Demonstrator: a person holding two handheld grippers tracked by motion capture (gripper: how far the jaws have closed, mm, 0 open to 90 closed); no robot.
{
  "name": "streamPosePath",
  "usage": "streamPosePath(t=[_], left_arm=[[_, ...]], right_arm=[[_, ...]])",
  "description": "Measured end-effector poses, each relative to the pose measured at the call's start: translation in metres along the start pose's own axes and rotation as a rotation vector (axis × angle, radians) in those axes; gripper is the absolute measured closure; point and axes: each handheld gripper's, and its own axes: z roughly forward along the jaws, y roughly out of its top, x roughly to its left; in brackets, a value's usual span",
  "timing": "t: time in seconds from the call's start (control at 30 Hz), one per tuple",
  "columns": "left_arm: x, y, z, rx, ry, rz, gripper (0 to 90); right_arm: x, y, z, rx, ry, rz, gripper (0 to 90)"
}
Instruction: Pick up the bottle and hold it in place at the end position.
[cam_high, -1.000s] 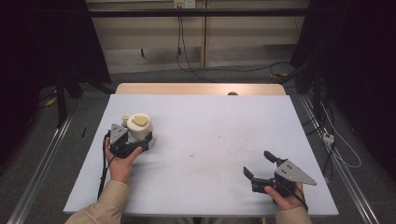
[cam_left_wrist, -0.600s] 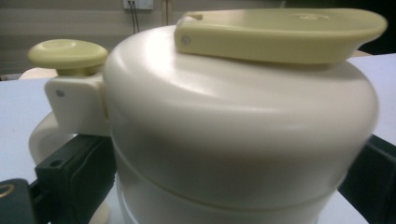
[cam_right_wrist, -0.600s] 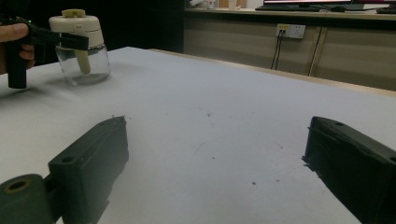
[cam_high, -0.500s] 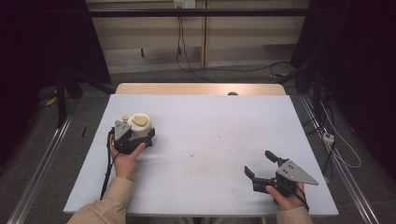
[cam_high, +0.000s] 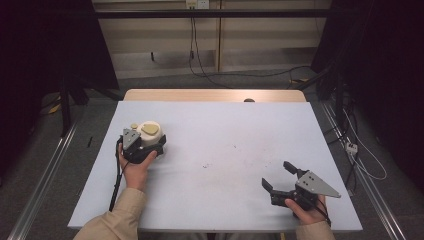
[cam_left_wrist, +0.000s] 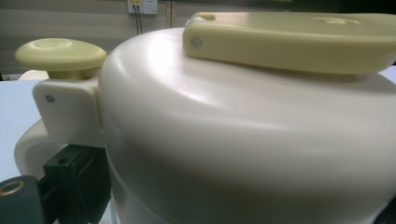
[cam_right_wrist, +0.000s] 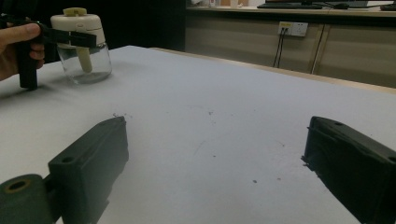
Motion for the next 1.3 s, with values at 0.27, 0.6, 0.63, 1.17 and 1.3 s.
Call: streamPosePath(t=[0.27,0.6,0.63,1.17,1.3], left_arm=[[-0.001,0.002,0.001,-0.002,0.001,0.017,5.8],[-0.006,0.005,0.001,0.01,-0.017,0.039,6.1],[-0.007,0.006,0.001,0.014,-0.024,0.043,6.1],[-0.034,0.016,0.005,0.015,-0.127,0.058,6.2],[-0.038,0.017,0.007,0.017,-0.139,0.07,6.2]], right_arm=[[-0.001,0.0,-0.001,-0.004,0.0,0.001,5.9],[-0.001,0.001,-0.001,-0.01,-0.002,0.0,6.0],[-0.001,0.001,-0.001,-0.011,0.0,0.001,6.0],[-0.001,0.001,-0.002,-0.015,-0.001,0.007,6.0],[-0.001,0.001,-0.002,-0.015,0.0,0.009,6.0]])
